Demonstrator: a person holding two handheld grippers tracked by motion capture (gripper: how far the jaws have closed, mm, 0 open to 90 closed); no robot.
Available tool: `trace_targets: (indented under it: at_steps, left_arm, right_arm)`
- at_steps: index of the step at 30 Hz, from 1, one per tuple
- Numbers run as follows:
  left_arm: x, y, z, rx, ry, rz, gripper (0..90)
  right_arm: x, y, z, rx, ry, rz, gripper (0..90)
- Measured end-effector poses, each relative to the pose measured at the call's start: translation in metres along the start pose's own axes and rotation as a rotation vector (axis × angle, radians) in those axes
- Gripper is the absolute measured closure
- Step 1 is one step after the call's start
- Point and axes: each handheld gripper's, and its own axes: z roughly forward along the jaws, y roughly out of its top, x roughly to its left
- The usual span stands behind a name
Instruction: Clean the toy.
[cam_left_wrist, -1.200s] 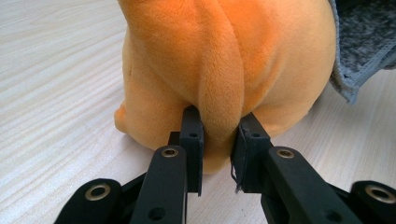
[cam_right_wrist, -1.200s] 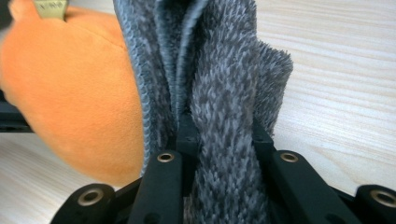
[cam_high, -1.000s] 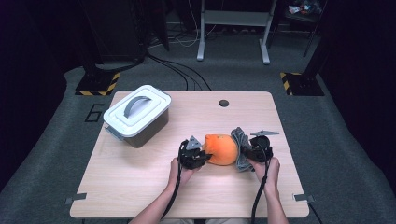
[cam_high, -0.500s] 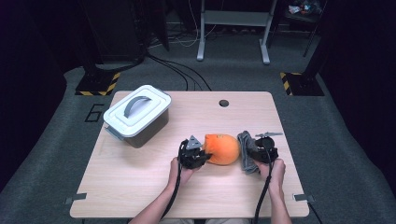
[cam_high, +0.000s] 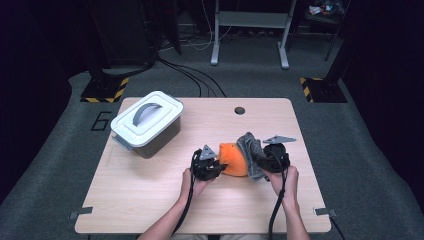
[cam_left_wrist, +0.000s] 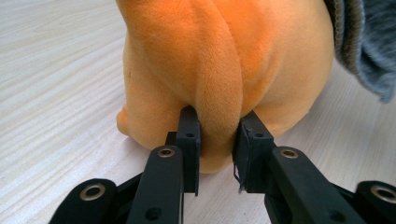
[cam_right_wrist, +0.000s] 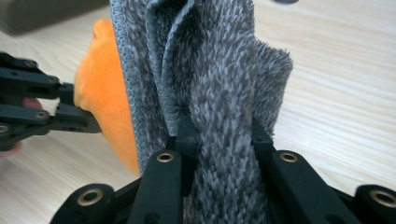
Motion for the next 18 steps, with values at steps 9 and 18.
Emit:
trace_targets:
  at_steps: [9, 18]
  left_arm:
    - [-0.006, -0.001, -0.001, 0.007, 0.021, 0.039, 46.5]
    - [-0.006, 0.001, 0.005, -0.006, 0.018, 0.068, 72.7]
  right_arm:
    - [-0.007, 0.001, 0.007, 0.011, -0.013, 0.005, 73.3]
    - [-0.012, 0.002, 0.012, 0.000, -0.017, 0.025, 73.3]
